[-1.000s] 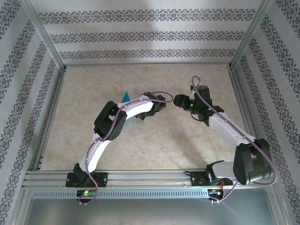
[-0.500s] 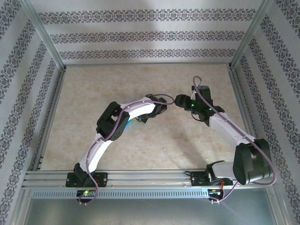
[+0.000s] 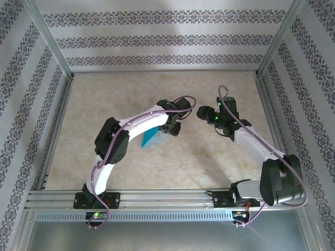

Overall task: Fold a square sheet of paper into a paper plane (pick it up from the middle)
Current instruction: Turn over the paper at the center of the table.

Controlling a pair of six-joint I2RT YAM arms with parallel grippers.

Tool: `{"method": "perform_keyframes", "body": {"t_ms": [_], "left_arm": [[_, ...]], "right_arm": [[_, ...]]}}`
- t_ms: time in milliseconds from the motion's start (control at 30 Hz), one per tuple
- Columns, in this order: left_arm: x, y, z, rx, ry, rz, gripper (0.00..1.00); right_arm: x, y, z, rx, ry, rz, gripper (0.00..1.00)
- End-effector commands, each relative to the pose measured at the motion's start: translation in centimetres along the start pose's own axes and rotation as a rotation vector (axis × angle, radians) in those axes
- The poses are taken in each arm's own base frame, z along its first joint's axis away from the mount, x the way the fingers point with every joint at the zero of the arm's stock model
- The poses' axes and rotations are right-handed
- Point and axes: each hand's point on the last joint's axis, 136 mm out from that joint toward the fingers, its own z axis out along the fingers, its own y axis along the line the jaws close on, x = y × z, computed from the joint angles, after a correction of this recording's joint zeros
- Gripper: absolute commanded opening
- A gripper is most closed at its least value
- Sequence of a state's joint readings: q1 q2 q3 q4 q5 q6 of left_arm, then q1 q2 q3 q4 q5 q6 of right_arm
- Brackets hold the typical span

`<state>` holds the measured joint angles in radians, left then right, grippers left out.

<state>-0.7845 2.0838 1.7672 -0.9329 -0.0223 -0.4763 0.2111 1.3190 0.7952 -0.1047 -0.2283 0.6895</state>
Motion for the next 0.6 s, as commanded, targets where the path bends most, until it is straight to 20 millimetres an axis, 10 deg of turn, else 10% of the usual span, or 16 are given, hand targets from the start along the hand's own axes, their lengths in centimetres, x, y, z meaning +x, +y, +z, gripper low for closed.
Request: {"method": "perform_keyframes", "body": {"t_ms": [0, 200, 367, 567], "left_arm": [[-0.9, -4.8, -3.4, 0.296, -0.069, -0.032, 0.49], [-0.6, 0.4, -5.5, 0.271, -0.186, -0.142, 0.50], [1.6, 6.2, -4.3, 0.228, -0.232, -0.282, 0.46], [3.1, 8.7, -1.4, 0.249, -0.183, -0.401, 0.36]], "right_arm": [[-0.2, -0.3, 0.2, -0.004, -0.009, 0.029, 0.67], [0.1, 0.2, 0.5, -0.035, 0.013, 0.019, 0.68], [0.6, 0.8, 1.2, -0.066, 0.042, 0.018, 0.72], [1.5, 1.8, 2.3, -0.089, 0.080, 0.033, 0.73]]}}
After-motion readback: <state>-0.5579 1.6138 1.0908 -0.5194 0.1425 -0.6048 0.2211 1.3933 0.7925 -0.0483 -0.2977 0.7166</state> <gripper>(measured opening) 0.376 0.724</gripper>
